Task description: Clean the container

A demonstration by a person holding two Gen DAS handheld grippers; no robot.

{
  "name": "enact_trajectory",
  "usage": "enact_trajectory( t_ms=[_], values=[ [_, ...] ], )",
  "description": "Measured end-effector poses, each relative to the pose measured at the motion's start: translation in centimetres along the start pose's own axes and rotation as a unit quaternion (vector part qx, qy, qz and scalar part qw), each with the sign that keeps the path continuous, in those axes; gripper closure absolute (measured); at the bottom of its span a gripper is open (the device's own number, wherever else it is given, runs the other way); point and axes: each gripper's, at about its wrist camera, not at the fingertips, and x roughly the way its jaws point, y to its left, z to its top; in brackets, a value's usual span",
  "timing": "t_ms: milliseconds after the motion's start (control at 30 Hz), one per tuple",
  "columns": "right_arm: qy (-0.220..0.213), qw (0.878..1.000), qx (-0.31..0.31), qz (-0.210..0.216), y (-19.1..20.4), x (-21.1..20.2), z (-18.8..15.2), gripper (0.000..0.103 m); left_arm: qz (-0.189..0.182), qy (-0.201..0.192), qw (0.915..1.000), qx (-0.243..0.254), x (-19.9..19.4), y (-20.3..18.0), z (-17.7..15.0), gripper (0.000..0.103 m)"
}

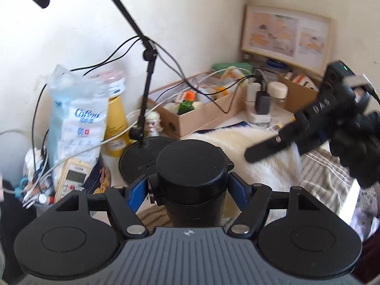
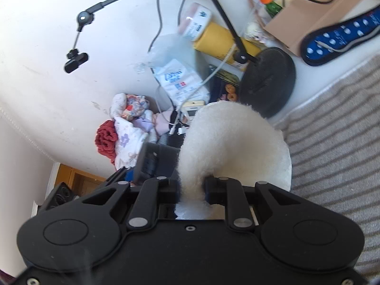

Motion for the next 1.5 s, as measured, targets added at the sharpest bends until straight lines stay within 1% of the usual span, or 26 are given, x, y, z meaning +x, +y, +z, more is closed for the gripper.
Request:
enact_trajectory(
  t_ms=[67, 167, 333, 367, 433, 600, 733, 800, 900, 1133, 1233, 1500],
  values=[
    [0.002, 1.0, -0.017, 0.008, 0.8, 0.1, 0.4, 0.086, -0.008, -0.002, 1.0, -0.002, 0.0, 0.5, -0.1, 0.031],
    [0.007, 0.999, -0.042, 0.029, 2.1, 0.2, 1.0, 0.086, -0.008, -0.001, 1.0, -0.001, 0.0, 0.4, 0.0, 0.031],
    [0.007, 0.994, -0.067, 0.081, 3.9, 0.1, 1.2, 0.086, -0.004, -0.001, 1.0, 0.003, -0.1, -0.2, -0.1, 0.031],
    [0.006, 0.994, -0.069, 0.083, 4.0, 0.1, 1.2, 0.086, -0.005, 0.0, 1.0, 0.003, -0.1, -0.2, -0.1, 0.031],
    [0.005, 0.995, -0.065, 0.072, 3.6, 0.5, 1.2, 0.086, -0.005, 0.0, 1.0, 0.002, -0.1, -0.1, -0.1, 0.031],
    [-0.005, 0.998, -0.001, 0.061, 0.4, 1.3, 0.4, 0.086, -0.005, 0.0, 1.0, 0.002, -0.2, 0.0, -0.2, 0.031],
    [-0.005, 0.996, 0.058, 0.07, -1.9, 2.2, -1.1, 0.087, -0.001, 0.002, 1.0, 0.0, -0.2, 0.2, -0.3, 0.031],
    [-0.005, 0.995, 0.073, 0.067, -2.6, 2.5, -1.4, 0.086, -0.001, 0.003, 1.0, 0.001, -0.3, 0.2, -0.3, 0.031],
    [-0.001, 0.995, 0.078, 0.056, -3.1, 2.8, -1.4, 0.087, 0.0, 0.003, 1.0, 0.004, -0.2, 0.0, -0.2, 0.031],
    [0.017, 0.997, 0.078, 0.012, -4.5, 3.5, -1.1, 0.086, 0.001, 0.002, 1.0, 0.008, -0.1, -0.3, -0.2, 0.031],
    [0.028, 0.996, 0.081, -0.008, -5.5, 4.0, -1.1, 0.086, 0.002, 0.002, 1.0, 0.007, -0.2, -0.4, -0.2, 0.031],
    [0.052, 0.993, 0.099, -0.045, -8.9, 5.7, -1.2, 0.086, 0.005, 0.002, 0.9999, 0.01, -0.2, -0.8, -0.1, 0.031]
  ],
)
